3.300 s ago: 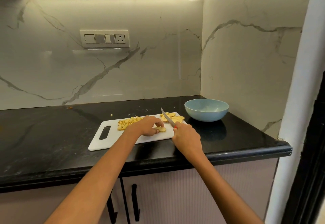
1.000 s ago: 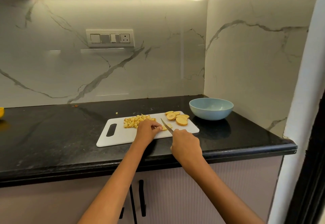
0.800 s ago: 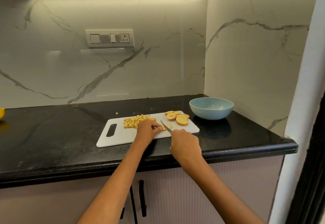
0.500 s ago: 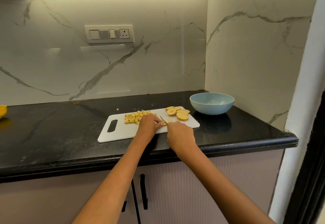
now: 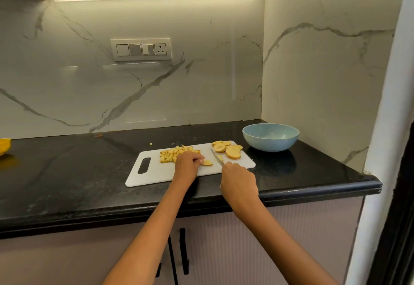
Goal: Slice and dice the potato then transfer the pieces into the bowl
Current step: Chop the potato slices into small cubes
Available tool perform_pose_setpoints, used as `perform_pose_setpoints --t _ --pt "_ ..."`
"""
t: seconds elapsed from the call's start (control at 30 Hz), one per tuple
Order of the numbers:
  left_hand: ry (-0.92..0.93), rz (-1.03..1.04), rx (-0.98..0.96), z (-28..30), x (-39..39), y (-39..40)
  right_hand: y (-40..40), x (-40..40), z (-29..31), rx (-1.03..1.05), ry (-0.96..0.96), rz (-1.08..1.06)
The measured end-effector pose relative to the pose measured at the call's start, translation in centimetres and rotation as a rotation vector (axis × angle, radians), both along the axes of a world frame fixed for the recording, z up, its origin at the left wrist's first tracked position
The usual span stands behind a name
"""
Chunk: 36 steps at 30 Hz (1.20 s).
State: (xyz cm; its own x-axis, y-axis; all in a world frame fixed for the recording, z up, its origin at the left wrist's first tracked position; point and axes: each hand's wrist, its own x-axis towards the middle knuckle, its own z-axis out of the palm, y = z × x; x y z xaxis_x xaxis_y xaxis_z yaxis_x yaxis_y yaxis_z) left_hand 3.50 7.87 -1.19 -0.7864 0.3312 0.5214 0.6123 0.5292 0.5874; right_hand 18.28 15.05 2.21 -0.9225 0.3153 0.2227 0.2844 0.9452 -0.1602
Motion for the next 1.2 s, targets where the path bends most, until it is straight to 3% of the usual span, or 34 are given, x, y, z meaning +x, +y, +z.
perform_pose_setpoints --t 1.2 --pt "0.033 -0.043 -0.157 0.7 0.3 0.0 -1.0 -1.1 0.3 0.108 -0.056 0.081"
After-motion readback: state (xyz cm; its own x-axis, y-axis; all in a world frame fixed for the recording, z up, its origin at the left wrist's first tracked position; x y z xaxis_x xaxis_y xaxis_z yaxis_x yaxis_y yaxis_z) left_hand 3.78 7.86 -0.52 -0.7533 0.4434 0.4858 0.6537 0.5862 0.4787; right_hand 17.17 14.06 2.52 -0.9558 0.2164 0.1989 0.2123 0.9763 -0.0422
